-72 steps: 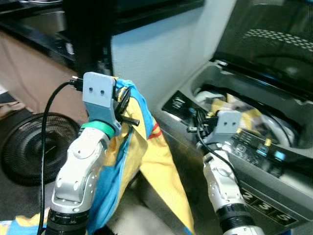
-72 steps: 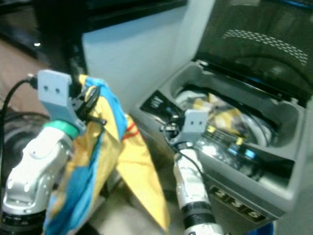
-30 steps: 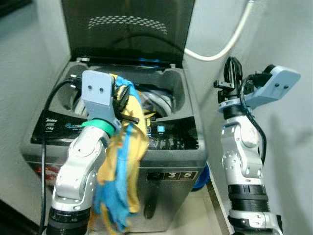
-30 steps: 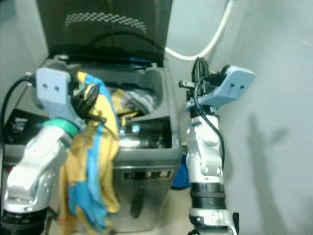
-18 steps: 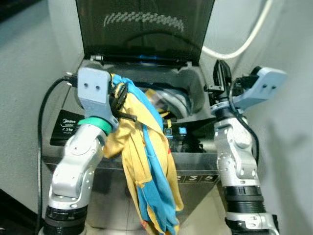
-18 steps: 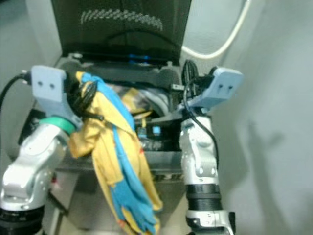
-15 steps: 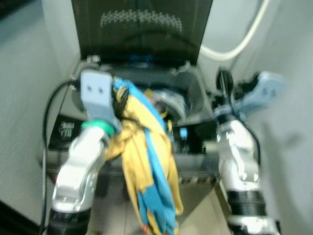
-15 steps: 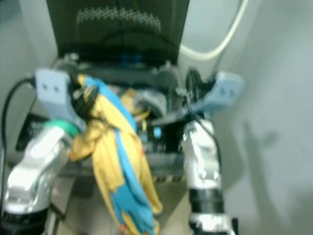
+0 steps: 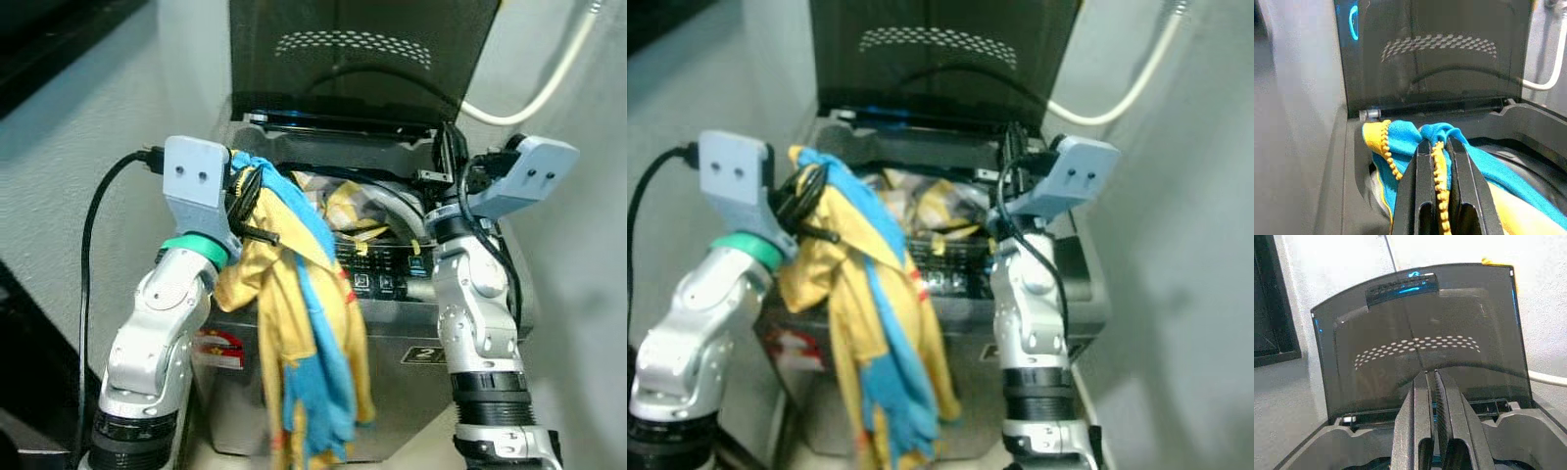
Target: Clothes washing
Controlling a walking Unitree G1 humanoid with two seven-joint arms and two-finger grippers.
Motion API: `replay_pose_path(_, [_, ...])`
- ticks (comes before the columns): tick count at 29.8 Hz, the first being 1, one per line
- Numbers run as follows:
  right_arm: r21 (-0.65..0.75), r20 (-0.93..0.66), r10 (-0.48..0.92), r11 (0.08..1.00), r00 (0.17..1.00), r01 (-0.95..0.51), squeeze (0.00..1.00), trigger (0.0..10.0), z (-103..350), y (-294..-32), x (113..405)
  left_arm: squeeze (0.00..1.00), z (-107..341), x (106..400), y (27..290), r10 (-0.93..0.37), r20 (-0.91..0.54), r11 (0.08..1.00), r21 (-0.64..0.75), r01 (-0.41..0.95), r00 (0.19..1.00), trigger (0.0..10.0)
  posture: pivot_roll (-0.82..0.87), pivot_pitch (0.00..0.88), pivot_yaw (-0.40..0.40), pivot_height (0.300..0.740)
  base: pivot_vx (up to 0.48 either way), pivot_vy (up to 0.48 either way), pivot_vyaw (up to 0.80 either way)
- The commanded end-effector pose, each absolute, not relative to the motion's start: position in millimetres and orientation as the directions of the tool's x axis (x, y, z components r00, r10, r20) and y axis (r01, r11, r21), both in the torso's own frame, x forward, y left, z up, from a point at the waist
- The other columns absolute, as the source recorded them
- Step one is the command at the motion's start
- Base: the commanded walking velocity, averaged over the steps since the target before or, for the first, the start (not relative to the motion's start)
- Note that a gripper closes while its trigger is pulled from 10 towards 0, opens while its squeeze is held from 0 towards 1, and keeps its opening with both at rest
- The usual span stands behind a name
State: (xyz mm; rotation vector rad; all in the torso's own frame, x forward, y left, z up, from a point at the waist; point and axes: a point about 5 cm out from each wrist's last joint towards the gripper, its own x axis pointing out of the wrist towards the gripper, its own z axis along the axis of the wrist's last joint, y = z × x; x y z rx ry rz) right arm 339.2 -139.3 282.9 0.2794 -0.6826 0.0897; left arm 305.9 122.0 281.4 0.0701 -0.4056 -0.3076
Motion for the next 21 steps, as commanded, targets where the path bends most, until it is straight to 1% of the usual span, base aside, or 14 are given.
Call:
replay_pose_path(1, [0.206,0.652,0.004,0.962,0.758,-0.182,0.00,10.0,286,-140,338,0.00,294,306,116,-0.348,0.440,0.936,0.206,0.285,0.828,10.0,0.07,0.053,-0.007,0.740,0.000,0.000,0.00])
replay_pose_path(2, [0.206,0.652,0.004,0.962,0.758,-0.182,0.00,10.0,286,-140,338,0.00,294,306,116,-0.348,0.440,0.936,0.206,0.285,0.828,10.0,0.07,0.053,-0.007,0.740,0.000,0.000,0.00])
replay_pose_path(5, [0.104,0.717,0.086,0.968,0.692,-0.229,0.00,10.0,304,-130,336,0.00,317,323,111,-0.390,0.513,0.912,0.331,0.243,0.765,10.0,0.07,0.068,-0.009,0.740,0.000,0.000,0.00])
replay_pose_path(7, [0.086,0.728,0.099,0.969,0.678,-0.234,0.00,10.0,309,-127,335,0.00,322,328,111,-0.396,0.525,0.908,0.345,0.237,0.754,10.0,0.07,0.068,-0.009,0.740,0.000,0.000,0.00])
replay_pose_path(8, [0.066,0.757,0.112,0.967,0.644,-0.246,0.00,10.0,321,-124,334,0.00,339,342,106,-0.428,0.551,0.893,0.379,0.242,0.716,10.0,0.06,0.081,-0.011,0.740,0.000,0.000,0.00])
replay_pose_path(9, [0.066,0.757,0.112,0.967,0.644,-0.246,0.00,10.0,321,-124,334,0.00,339,342,106,-0.428,0.551,0.893,0.379,0.242,0.716,10.0,0.06,0.081,-0.011,0.740,0.000,0.000,0.00])
replay_pose_path(10, [0.059,0.775,0.118,0.965,0.620,-0.257,0.00,10.0,329,-123,331,0.00,353,351,103,-0.446,0.571,0.883,0.406,0.235,0.689,10.0,0.04,0.096,-0.009,0.740,0.000,0.000,0.00])
replay_pose_path(11, [0.050,0.801,0.124,0.961,0.586,-0.273,0.00,10.0,340,-124,325,0.00,387,364,100,-0.458,0.622,0.868,0.466,0.169,0.635,10.0,0.03,0.107,-0.009,0.740,0.000,0.000,0.00])
replay_pose_path(15, [0.047,0.807,0.128,0.960,0.577,-0.278,0.00,10.0,343,-124,324,0.00,398,368,100,-0.463,0.640,0.861,0.488,0.140,0.613,10.0,0.03,0.107,-0.009,0.740,0.000,0.000,0.00])
replay_pose_path(16, [0.049,0.800,0.123,0.962,0.588,-0.268,0.00,10.0,338,-127,321,0.00,431,365,96,-0.425,0.705,0.826,0.559,-0.074,0.568,10.0,0.00,0.144,-0.001,0.740,0.000,0.000,0.00])
replay_pose_path(17, [0.049,0.800,0.123,0.962,0.588,-0.268,0.00,10.0,338,-127,321,0.00,431,365,96,-0.425,0.705,0.826,0.559,-0.074,0.568,10.0,0.00,0.144,-0.001,0.740,0.000,0.000,0.00])
replay_pose_path(18, [0.057,0.783,0.112,0.967,0.612,-0.250,0.00,10.0,329,-131,316,0.00,468,358,97,-0.391,0.776,0.760,0.576,-0.302,0.495,10.0,-0.01,0.154,0.006,0.740,0.000,0.000,0.00])
replay_pose_path(20, [0.059,0.779,0.109,0.968,0.618,-0.245,0.00,10.0,326,-132,315,0.00,475,357,98,-0.387,0.785,0.746,0.575,-0.337,0.483,10.0,-0.01,0.154,0.006,0.740,0.000,0.000,0.00])
replay_pose_path(21, [0.062,0.773,0.104,0.969,0.625,-0.238,0.00,10.0,324,-133,314,0.00,447,382,104,-0.384,0.617,0.827,0.561,-0.042,0.687,10.0,-0.01,0.161,0.007,0.740,0.000,0.000,0.00])
